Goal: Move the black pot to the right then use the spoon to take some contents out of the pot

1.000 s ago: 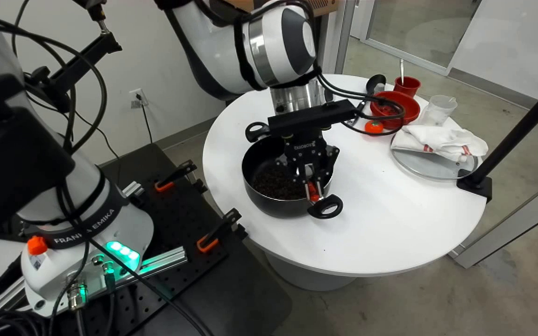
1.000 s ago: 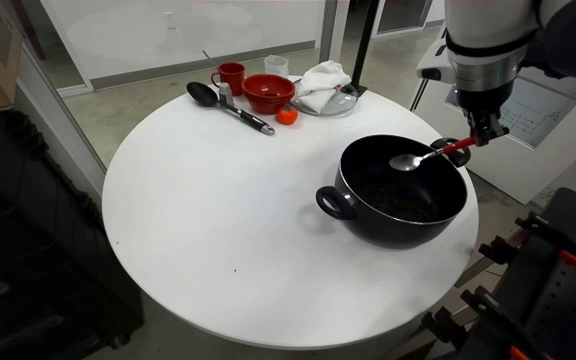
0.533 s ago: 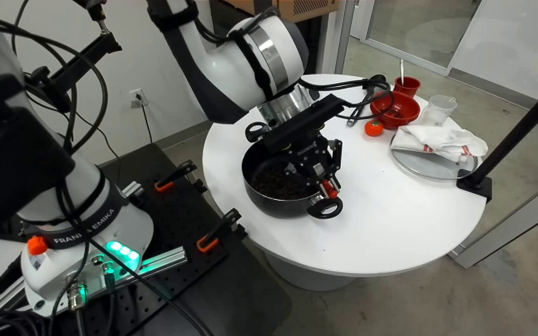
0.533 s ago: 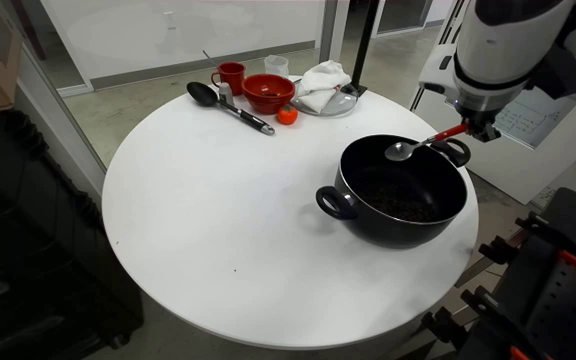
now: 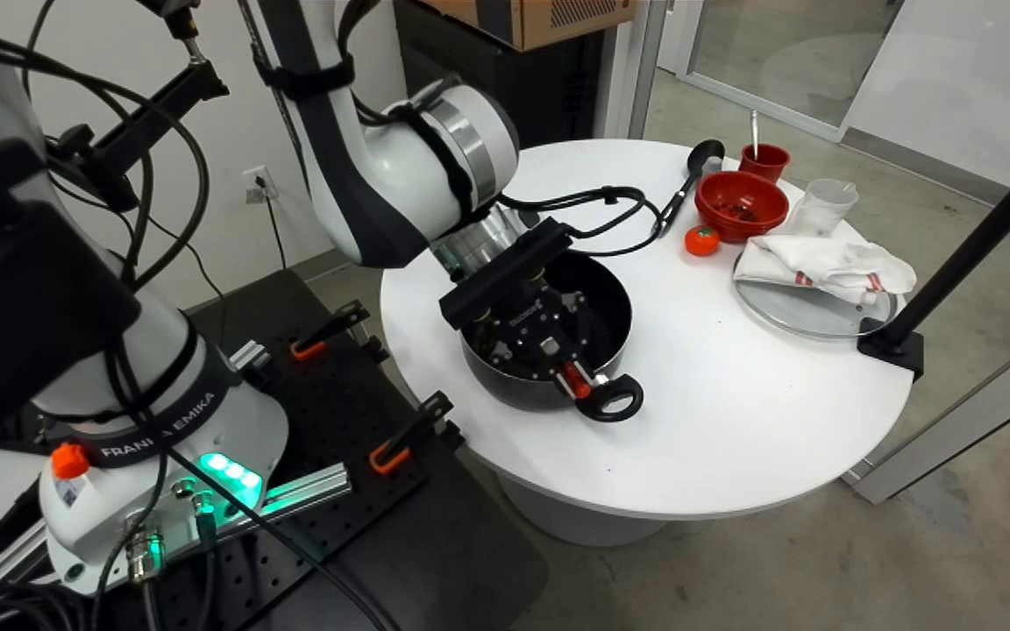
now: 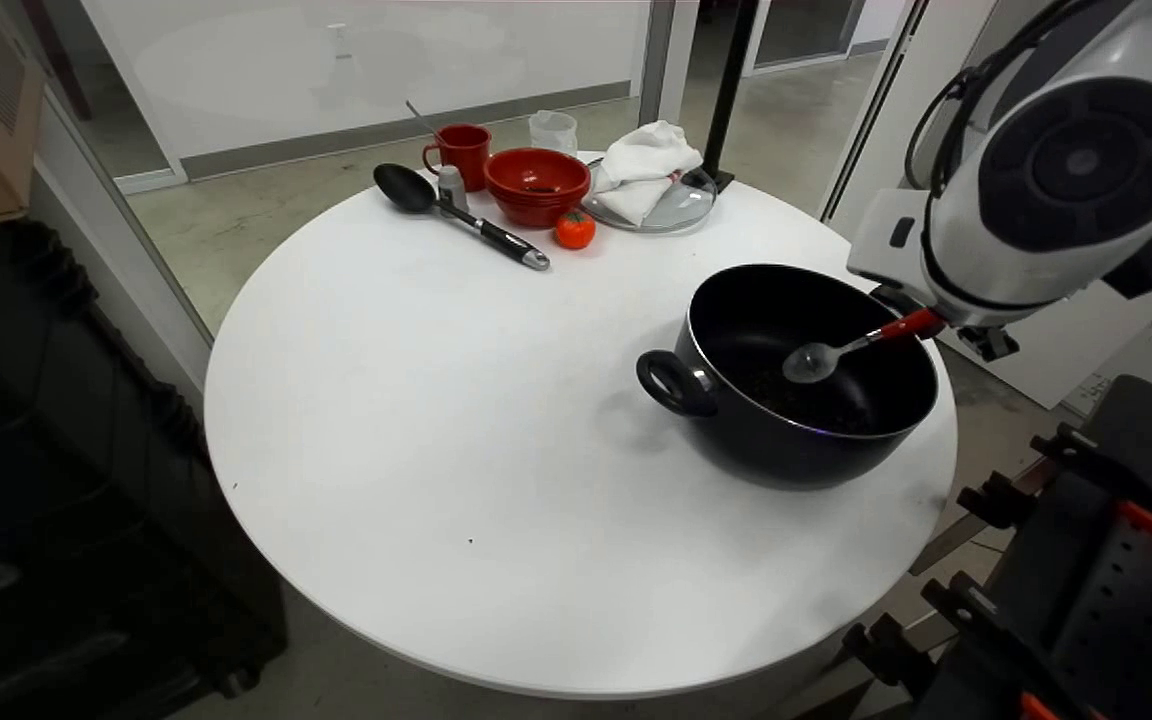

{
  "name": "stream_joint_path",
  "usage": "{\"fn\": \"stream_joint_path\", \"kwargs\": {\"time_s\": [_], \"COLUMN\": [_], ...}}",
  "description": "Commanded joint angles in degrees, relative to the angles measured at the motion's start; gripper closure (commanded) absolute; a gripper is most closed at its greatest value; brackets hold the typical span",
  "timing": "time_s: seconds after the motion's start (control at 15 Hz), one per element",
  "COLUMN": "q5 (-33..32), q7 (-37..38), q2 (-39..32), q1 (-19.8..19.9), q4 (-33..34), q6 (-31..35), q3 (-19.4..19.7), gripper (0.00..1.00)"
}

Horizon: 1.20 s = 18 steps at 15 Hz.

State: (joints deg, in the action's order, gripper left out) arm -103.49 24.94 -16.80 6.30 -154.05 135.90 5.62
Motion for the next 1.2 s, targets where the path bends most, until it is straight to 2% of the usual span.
{"fn": "stream_joint_path", "kwargs": {"time_s": [0.0,0.2,0.4,0.73,0.87,1.13], "q5": [-2.4,-2.0,-0.5,4.6,12.4,33.0], "q7": [6.6,10.2,12.2,10.4,4.9,-9.7], "q2": [-2.0,-2.3,-4.4,-3.9,-5.2,-9.7], "q1": [-1.2,-2.4,-3.1,-2.8,-2.5,-1.9], "q4": [-3.8,-6.4,-5.7,-4.3,-1.0,10.0], "q6": [-5.5,-8.0,-9.9,-9.7,-9.7,-13.0], "q3": [-3.4,-6.4,-8.5,-9.7,-9.7,-9.2], "gripper": [0.95,0.95,0.95,0.95,0.95,0.95]}}
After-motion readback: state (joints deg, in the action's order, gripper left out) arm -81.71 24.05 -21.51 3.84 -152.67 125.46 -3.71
